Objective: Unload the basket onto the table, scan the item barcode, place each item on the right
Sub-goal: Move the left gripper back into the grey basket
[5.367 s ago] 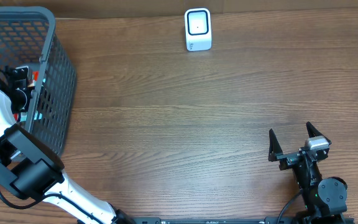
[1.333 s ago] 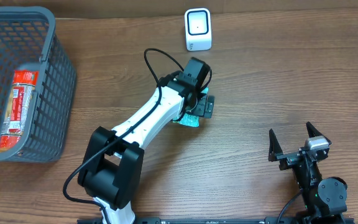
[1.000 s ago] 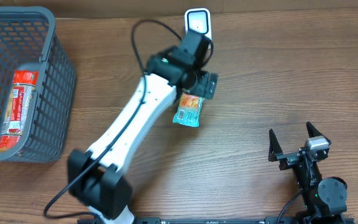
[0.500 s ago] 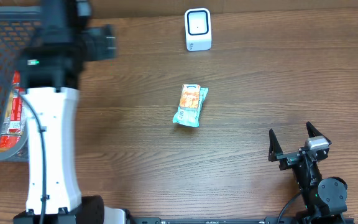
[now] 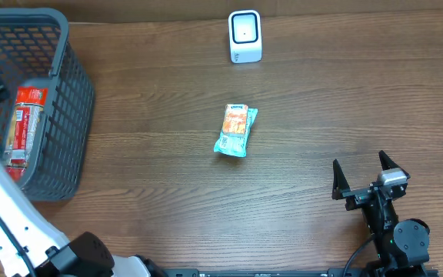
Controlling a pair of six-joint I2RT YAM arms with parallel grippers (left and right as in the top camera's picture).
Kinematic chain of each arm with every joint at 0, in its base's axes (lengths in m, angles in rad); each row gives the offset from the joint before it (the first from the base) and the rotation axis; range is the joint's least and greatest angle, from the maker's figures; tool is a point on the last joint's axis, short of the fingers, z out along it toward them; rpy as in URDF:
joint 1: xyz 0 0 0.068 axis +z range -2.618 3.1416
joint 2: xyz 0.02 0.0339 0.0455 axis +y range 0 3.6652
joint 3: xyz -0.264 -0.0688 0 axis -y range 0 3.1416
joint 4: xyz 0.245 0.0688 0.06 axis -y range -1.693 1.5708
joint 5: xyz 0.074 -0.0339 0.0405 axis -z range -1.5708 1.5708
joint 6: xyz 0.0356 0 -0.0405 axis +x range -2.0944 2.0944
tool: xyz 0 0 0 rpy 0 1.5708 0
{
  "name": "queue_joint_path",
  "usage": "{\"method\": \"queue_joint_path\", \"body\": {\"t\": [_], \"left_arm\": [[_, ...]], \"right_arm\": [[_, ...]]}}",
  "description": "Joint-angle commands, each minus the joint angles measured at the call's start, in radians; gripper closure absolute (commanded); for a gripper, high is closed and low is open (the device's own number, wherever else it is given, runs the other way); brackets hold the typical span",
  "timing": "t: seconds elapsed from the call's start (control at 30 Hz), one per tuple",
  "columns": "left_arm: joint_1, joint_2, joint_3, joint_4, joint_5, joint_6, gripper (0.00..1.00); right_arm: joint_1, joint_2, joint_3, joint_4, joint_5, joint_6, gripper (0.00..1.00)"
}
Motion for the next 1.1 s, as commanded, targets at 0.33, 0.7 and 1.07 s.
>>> {"method": "queue_joint_path", "body": {"t": [0.33, 0.7, 1.07], "left_arm": [[0.089, 0.286, 0.009, 0.019, 0.115, 0.299, 0.01], [0.09, 0.526, 0.009, 0.044, 0.114, 0.469, 0.0], [0.114, 0.676, 0.009, 0.063, 0.107, 0.529, 0.0]], "right_arm": [[-0.003, -0.01, -0.011, 0.006, -0.001, -0.001, 0.0], [-0.003, -0.01, -0.011, 0.006, -0.002, -0.001, 0.0], [-0.003, -0.01, -0.011, 0.006, -0.002, -0.001, 0.0]]}}
